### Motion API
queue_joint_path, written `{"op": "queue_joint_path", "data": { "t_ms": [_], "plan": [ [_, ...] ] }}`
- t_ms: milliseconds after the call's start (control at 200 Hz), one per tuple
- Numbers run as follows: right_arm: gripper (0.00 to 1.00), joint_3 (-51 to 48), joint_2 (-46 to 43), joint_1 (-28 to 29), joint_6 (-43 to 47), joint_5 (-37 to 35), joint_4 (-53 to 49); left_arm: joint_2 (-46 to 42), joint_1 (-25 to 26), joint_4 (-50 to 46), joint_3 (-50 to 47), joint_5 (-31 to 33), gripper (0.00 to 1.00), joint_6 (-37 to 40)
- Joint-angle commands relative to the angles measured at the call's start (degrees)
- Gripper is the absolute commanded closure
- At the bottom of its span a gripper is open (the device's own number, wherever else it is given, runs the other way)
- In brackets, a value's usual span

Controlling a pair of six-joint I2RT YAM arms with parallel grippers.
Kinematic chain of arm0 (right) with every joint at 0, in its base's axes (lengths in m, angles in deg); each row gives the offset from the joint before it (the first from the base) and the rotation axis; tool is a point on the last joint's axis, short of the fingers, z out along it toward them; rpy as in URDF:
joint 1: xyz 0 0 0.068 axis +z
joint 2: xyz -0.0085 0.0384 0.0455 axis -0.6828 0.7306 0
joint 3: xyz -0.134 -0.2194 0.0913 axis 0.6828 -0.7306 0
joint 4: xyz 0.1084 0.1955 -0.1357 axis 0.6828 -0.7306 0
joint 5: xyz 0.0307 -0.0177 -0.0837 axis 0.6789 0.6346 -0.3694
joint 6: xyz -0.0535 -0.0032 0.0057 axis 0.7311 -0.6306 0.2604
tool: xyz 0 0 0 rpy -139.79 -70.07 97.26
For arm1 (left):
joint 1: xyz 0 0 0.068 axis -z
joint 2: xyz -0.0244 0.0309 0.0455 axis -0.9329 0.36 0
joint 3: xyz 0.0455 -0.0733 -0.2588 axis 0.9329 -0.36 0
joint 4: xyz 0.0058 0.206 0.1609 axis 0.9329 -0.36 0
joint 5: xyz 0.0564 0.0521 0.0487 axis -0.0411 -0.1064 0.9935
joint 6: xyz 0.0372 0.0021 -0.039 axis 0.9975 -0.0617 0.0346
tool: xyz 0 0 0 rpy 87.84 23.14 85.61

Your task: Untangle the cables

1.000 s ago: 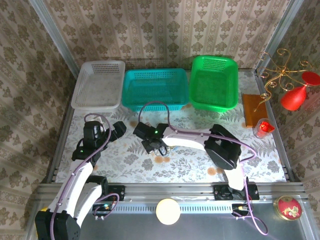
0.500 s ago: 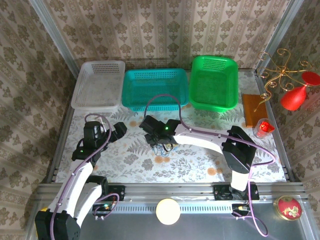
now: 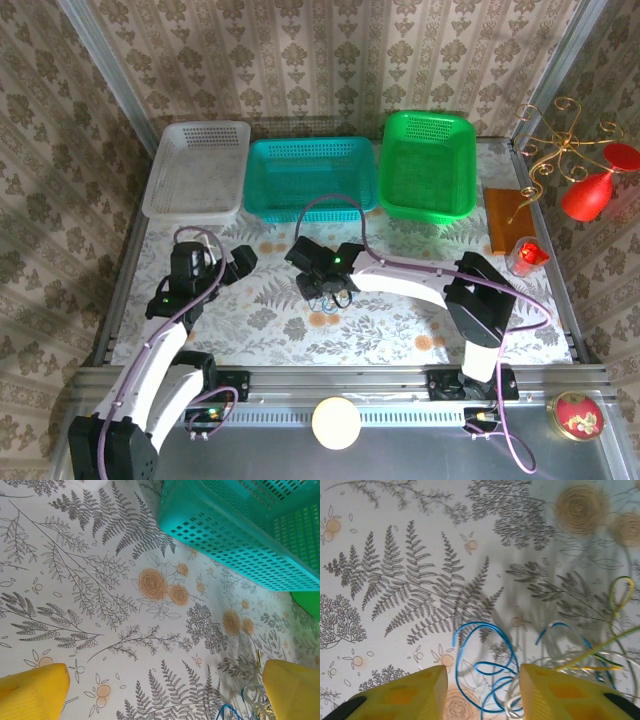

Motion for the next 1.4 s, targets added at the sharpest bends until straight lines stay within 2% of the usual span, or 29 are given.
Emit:
{"op": "queue_joint_path", "data": {
  "t_ms": [0,130,290,570,950,1065,1320,1395],
  "plan": [
    [0.50,-1.5,-5.1,-3.4,-0.3,-1.9,-0.5,0.8,1.7,1.9,-0.4,-0.8,0.00,0.0],
    [0.45,-4.4,-7.5,-7.7,-0.6,0.2,1.1,2.2,4.5,2.1,0.3,-0.1,0.00,0.9],
    [0.44,-6.8,-9.2,-12.4,-2.5,6.8,4.9,4.7,8.6,3.1,1.2,1.8,0.00,1.4],
    [0.49,-7.3,-6.3,-12.2,-5.2,12.6,8.5,8.2,12.6,4.3,2.7,3.9,0.00,1.2],
    [0.53,-4.4,1.0,-12.5,-7.1,13.9,10.1,8.6,14.3,3.9,3.8,5.1,0.00,1.0],
    [0.61,-3.7,1.6,-13.3,-7.2,14.0,11.0,8.9,14.3,3.9,4.0,5.3,0.00,0.8],
    [1.00,-3.2,-2.6,-15.5,-5.6,16.2,11.5,10.0,14.3,4.5,4.0,5.5,0.00,1.0],
    [1.00,-4.1,-5.2,-16.1,-5.5,17.2,12.4,10.4,16.0,4.9,3.9,5.5,0.00,1.2]
  ]
}}
